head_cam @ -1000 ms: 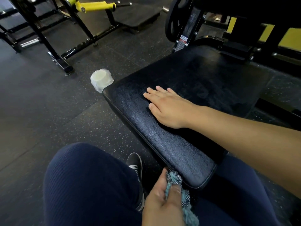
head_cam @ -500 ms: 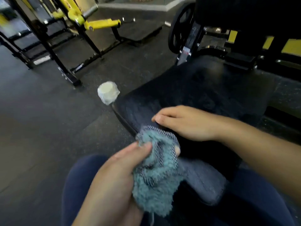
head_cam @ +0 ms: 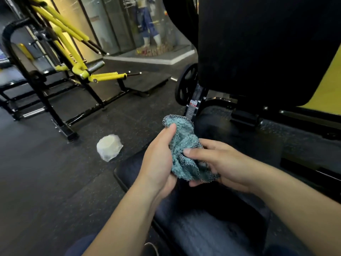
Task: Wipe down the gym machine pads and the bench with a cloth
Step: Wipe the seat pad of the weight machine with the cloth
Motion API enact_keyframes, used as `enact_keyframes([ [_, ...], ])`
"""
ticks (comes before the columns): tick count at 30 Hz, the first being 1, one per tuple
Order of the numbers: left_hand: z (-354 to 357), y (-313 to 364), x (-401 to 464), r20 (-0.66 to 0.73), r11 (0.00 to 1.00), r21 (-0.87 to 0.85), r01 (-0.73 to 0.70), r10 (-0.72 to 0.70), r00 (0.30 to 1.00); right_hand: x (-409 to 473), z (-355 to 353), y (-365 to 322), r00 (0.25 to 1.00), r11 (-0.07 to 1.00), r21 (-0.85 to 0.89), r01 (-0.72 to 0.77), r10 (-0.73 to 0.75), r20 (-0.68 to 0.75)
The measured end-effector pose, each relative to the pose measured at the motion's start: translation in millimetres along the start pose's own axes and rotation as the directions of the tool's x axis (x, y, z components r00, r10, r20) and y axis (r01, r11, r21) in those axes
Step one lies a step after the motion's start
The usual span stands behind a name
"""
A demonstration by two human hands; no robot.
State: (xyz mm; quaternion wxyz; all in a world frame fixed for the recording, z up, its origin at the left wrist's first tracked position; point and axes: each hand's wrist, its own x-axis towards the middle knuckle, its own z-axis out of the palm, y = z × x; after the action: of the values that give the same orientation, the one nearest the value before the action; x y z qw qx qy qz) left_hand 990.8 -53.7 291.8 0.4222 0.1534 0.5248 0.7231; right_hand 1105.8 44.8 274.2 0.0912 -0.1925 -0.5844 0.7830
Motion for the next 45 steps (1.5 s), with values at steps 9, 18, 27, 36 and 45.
enact_keyframes([
  [9, 13, 8, 44, 0.051, 0.931, 0.292, -0.217, 0.211, 0.976, 8, -36, -17, 0.924, 0.973, -0.150, 0.174, -0.214, -0.317],
  [18, 18, 8, 69, -0.036, 0.977, 0.156, -0.143, 0.150, 0.988, 14, -50, -13, 0.908, 0.990, 0.042, 0.132, -0.104, -0.405],
  [27, 18, 16, 69, 0.424, 0.939, 0.319, -0.126, -0.023, 0.905, 11, -51, -17, 0.919, 0.988, 0.004, 0.156, -0.144, -0.367],
  [36, 6, 6, 76, 0.317, 0.936, 0.347, -0.055, -0.062, 0.947, 6, -62, -29, 0.818, 0.956, -0.119, 0.270, -0.292, -0.495],
  [45, 11, -4, 95, 0.239, 0.868, 0.396, -0.300, 0.218, 0.946, 9, -71, -33, 0.860, 0.989, 0.033, 0.142, -0.107, -0.498],
])
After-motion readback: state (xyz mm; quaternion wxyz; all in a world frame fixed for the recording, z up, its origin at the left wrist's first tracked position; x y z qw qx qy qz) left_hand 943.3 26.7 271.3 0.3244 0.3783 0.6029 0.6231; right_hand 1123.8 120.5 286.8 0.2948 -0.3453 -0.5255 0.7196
